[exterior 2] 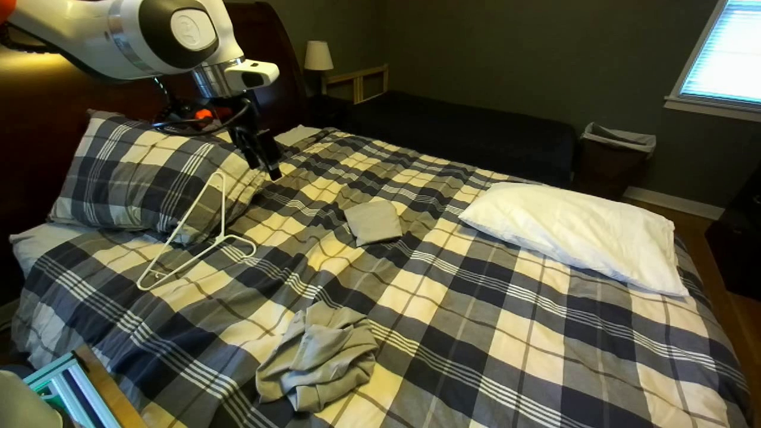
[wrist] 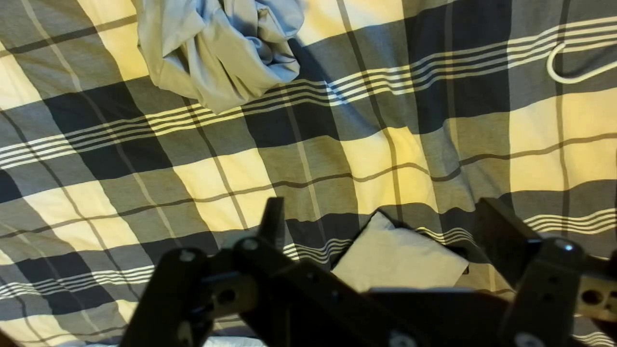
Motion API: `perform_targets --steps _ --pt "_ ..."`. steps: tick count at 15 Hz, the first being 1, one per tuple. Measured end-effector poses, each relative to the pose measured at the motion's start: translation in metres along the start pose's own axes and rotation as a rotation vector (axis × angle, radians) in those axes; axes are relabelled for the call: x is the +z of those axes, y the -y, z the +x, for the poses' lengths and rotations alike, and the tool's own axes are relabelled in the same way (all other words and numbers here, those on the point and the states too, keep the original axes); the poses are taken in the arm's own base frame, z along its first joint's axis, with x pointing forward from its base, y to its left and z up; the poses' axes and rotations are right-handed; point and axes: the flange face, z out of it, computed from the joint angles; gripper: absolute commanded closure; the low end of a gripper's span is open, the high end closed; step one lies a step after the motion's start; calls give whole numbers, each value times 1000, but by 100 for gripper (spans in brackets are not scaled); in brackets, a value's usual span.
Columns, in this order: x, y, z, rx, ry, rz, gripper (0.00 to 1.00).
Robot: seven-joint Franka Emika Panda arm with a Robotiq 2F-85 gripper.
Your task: Unfold the pillowcase
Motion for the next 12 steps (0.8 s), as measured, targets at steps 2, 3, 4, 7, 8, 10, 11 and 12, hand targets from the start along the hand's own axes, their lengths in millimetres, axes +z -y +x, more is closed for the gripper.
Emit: perform_targets --steps 2,3,4,7,8,10,11,12 --pt "0 0 0 0 0 0 0" --pt "0 0 0 0 0 0 0" --pt "0 0 0 0 0 0 0" --pt "0 0 0 0 0 1 0" --pt "0 -1 0 8 2 1 0" --pt "6 -12 2 37 37 -12 0" --pt "12 -22 3 63 75 -28 0" --pt "19 -34 3 95 116 -46 0"
